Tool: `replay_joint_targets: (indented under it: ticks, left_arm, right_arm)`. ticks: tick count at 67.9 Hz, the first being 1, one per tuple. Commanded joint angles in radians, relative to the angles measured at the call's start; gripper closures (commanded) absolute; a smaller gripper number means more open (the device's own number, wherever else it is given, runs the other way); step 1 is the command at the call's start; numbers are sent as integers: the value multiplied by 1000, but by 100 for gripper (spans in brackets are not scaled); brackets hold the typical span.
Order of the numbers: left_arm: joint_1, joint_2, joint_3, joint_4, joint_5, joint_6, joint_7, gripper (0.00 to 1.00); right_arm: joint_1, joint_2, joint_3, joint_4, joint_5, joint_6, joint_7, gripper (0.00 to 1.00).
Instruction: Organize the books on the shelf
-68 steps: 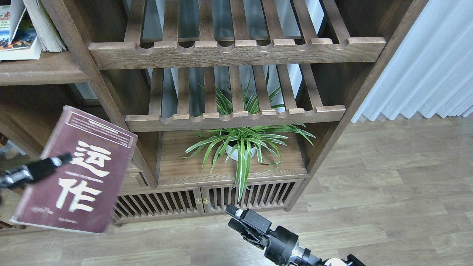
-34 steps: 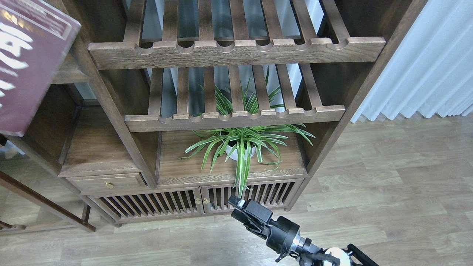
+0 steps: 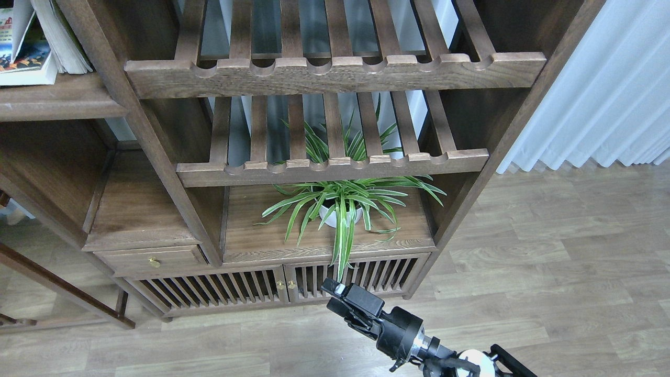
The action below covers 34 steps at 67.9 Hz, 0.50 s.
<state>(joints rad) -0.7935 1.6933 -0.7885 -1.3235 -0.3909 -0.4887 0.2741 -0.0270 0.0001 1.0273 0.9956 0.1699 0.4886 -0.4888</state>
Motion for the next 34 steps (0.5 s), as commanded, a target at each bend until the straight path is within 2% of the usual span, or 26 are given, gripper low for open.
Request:
replay_joint_targets:
  ticks: [1, 15, 21, 23, 34]
  left_arm:
    - [-62, -6, 32, 41, 0, 0, 14, 100]
    - [-79, -72, 31, 99, 3, 0, 20, 100]
    - [-81, -106, 28, 118, 3, 0, 50, 100]
    - [-95, -148, 26, 135, 3, 0, 77, 100]
    - [-145, -224, 32, 181, 4, 0, 145, 100]
  right_arm:
    - [-7, 0, -1, 3, -1, 0, 0, 0]
    - [-13, 0, -1, 5, -3, 0, 0, 0]
    - [-13, 0, -7, 11, -1, 0, 0, 0]
    - [-19, 0, -21, 12, -1, 0, 0, 0]
    - [-22, 0, -27, 15, -1, 0, 0, 0]
